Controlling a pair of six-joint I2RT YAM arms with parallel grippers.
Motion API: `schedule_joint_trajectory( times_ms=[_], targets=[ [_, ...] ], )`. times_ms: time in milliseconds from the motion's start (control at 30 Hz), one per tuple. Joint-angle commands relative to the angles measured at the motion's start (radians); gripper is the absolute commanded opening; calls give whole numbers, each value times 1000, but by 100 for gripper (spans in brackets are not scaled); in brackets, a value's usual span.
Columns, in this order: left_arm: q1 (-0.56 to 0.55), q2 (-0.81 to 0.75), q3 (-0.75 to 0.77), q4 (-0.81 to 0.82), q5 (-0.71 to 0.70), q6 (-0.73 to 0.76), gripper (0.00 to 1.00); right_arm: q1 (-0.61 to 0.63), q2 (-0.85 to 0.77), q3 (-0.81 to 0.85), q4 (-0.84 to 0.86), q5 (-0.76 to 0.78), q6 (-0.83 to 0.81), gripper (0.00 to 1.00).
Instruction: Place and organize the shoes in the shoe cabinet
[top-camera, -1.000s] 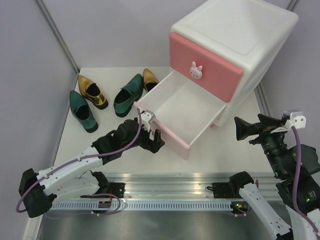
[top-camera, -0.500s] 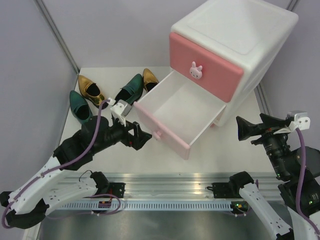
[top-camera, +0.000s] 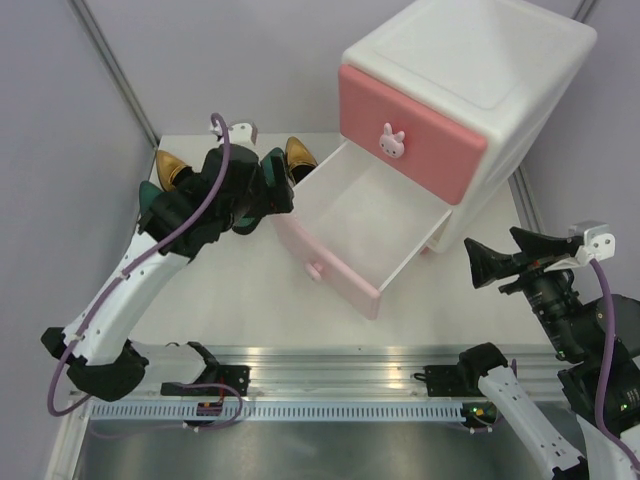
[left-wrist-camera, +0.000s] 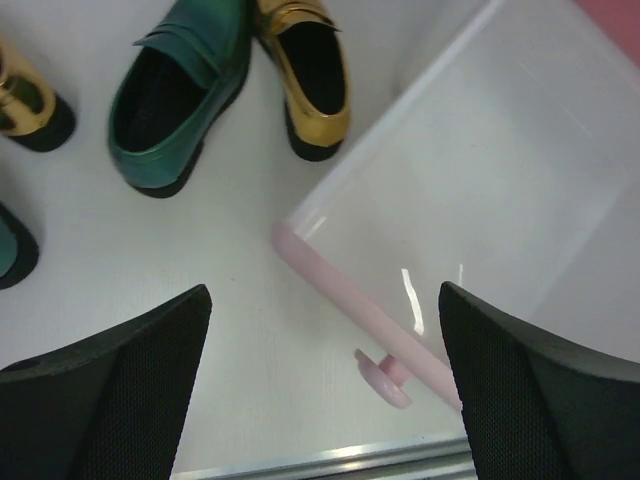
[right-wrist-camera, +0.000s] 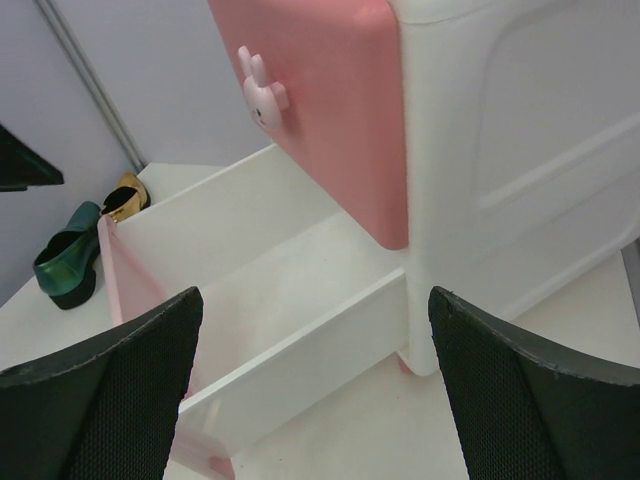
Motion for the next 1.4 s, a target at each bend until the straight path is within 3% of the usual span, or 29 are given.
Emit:
schedule_joint_trajectory(
  times_ms=[0, 233, 367, 767, 900, 1367],
  targets=[
    [169, 23, 26, -73, -3, -84, 97, -1, 8, 29, -11, -90, 3, 98],
    [456, 46, -53, -34, 12, -118, 97, -1, -7, -7, -26, -201, 29, 98],
    [649, 33, -173, 9, 55, -138, 96, 0, -35, -37, -28, -230, 66, 98],
    [1004, 59, -478, 173, 147, -146, 89, 0, -78, -58, -78, -206, 26, 98],
    [1070, 113, -506, 245, 198, -120, 88, 0, -72, -61, -105, -213, -11, 98],
    [1136, 457, -304, 276, 210, -86, 72, 0, -30, -112, -66, -192, -13, 98]
  ],
)
